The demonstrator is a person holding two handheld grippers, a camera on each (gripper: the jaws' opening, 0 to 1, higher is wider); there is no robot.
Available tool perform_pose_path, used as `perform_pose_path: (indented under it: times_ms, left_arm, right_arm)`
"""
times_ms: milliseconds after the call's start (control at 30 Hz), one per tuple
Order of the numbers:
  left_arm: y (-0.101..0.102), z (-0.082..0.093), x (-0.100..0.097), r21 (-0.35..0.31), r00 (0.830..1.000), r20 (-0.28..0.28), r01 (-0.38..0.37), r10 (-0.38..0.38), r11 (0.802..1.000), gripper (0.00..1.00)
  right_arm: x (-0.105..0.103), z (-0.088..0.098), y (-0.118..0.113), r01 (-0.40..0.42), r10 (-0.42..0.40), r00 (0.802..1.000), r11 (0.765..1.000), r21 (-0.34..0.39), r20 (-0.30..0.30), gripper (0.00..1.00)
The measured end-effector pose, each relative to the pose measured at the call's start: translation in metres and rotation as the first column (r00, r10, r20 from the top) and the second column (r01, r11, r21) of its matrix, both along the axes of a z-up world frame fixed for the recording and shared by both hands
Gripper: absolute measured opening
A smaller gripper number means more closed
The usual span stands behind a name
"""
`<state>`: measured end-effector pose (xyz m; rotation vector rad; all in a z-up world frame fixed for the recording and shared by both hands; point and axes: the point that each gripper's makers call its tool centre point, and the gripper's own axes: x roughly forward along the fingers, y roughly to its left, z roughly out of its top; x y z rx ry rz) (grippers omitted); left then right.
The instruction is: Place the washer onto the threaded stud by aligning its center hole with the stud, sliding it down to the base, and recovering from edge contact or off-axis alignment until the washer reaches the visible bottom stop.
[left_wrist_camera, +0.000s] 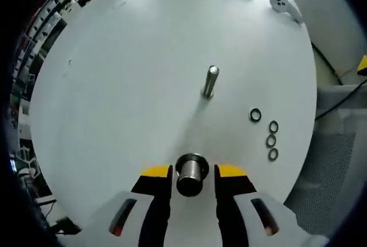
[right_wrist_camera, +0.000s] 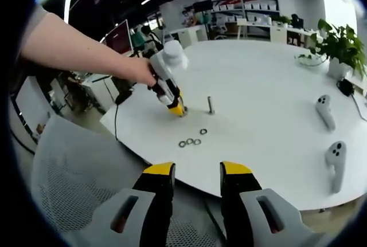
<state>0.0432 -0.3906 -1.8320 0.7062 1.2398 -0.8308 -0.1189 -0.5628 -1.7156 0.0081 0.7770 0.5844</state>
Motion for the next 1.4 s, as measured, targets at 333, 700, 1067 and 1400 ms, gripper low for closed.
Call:
perform_pose_path:
  times_ms: [333, 700, 1067, 1400]
  left_arm:
    - [0.012, 0.025, -0.005, -0.119, 0.985, 0.097, -0.133, 0.145, 0.984, 0.35]
    - [0.04, 0.063, -0.043, -0.337, 0.919, 0.158, -0.294, 0.362, 0.894, 0.35]
    - [0.057, 0.108, -0.083, -0.499, 0.853, 0.187, -0.345, 0.487, 0.795, 0.35]
    - [0.059, 0.15, -0.112, -0.608, 0.819, 0.184, -0.339, 0.543, 0.718, 0.35]
  right_arm:
    - [-0.002, -0.001, 0.002, -0.014, 0.014, 1.0, 1.0, 0.0, -0.006, 0.33]
    - [-0.004, -0.001, 0.007, -0.048, 0.048, 0.999, 0.999, 0.0, -0.008, 0.33]
    - [-0.009, -0.003, 0.011, -0.086, 0.086, 0.996, 0.996, -0.012, -0.02, 0.33]
    - [-0.008, -0.003, 0.011, -0.087, 0.087, 0.996, 0.996, -0.009, -0.015, 0.33]
